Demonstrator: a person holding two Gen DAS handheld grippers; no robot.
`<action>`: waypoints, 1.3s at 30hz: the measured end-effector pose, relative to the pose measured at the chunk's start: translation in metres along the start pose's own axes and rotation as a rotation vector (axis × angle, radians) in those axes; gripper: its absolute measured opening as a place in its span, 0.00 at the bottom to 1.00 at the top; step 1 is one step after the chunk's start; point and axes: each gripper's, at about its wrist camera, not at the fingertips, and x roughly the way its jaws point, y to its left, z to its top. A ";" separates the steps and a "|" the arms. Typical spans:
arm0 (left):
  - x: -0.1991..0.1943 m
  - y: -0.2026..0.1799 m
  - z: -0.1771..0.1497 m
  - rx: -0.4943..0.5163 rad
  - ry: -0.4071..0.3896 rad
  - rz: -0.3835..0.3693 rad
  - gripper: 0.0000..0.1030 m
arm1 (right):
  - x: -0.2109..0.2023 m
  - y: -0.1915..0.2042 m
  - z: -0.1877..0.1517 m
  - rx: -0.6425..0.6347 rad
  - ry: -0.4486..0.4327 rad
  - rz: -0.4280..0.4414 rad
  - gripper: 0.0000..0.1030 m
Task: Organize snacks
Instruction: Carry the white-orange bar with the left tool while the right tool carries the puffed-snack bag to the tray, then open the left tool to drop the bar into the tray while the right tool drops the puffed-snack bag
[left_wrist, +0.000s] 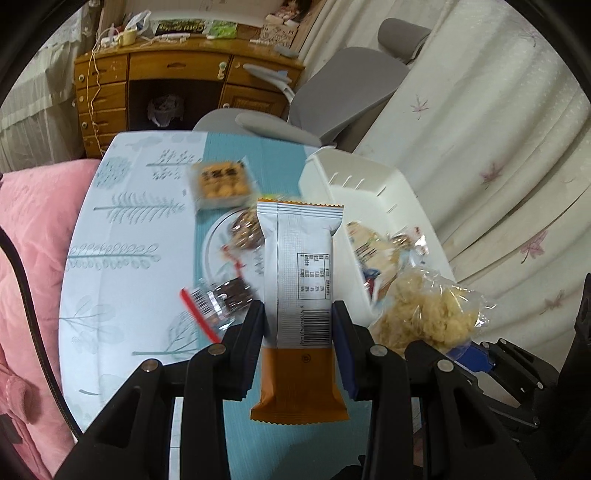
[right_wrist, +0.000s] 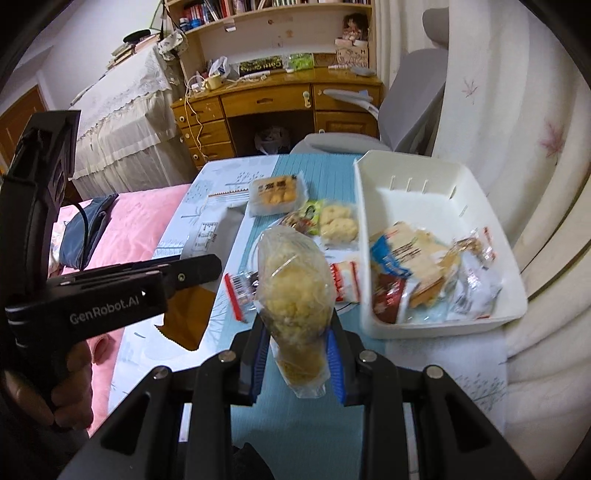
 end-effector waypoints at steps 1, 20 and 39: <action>0.001 -0.006 0.001 0.000 -0.004 0.001 0.34 | -0.002 -0.006 0.000 -0.004 -0.005 0.002 0.28; 0.056 -0.124 0.014 -0.070 -0.074 -0.005 0.34 | -0.017 -0.129 0.020 -0.165 -0.057 0.026 0.28; 0.116 -0.157 0.027 -0.138 -0.049 0.025 0.67 | 0.000 -0.187 0.030 -0.214 0.021 -0.013 0.31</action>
